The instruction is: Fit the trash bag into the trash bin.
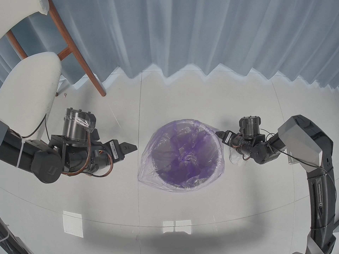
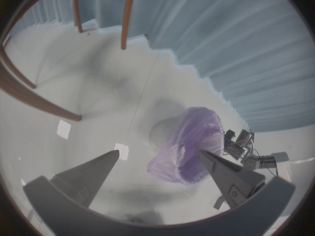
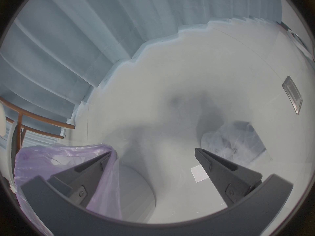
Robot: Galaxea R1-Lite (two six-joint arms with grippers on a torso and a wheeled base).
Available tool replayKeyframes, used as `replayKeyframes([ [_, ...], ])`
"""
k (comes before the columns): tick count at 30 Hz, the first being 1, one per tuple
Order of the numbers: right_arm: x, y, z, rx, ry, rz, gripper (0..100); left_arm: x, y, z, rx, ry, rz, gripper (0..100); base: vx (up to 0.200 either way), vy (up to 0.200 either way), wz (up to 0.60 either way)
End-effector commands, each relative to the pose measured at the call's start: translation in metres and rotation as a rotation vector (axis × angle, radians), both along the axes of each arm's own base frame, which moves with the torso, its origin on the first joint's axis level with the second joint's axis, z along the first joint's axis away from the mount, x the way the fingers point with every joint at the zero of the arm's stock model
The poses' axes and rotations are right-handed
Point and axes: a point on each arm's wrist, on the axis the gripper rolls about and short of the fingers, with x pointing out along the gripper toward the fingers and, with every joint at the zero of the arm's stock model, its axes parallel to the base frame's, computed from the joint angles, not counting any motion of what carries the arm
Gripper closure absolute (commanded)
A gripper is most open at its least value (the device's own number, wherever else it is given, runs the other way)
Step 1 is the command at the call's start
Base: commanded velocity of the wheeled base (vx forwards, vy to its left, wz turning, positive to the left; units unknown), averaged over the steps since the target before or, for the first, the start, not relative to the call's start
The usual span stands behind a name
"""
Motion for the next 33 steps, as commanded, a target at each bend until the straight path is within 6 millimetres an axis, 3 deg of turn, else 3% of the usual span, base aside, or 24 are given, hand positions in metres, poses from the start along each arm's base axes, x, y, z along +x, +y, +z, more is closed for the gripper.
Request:
replayKeyframes([
  [1, -0.003, 0.000, 0.007, 0.010, -0.006, -0.003, 0, 0.008, -0.013, 0.002, 0.022, -0.032, -0.051, 0, 0.000, 0.000, 0.00],
  [7, -0.016, 0.009, 0.024, 0.015, -0.022, 0.015, 0, 0.040, -0.049, -0.032, 0.182, -0.052, -0.219, 0, 0.000, 0.000, 0.00],
  [14, -0.027, 0.015, 0.031, 0.014, -0.019, 0.035, 0, 0.059, -0.072, -0.045, 0.208, -0.074, -0.253, 0, 0.000, 0.000, 0.00],
  [33, -0.028, 0.015, 0.032, 0.014, -0.019, 0.037, 0, 0.098, -0.025, -0.025, 0.197, -0.138, -0.063, 0, 0.000, 0.000, 0.00],
])
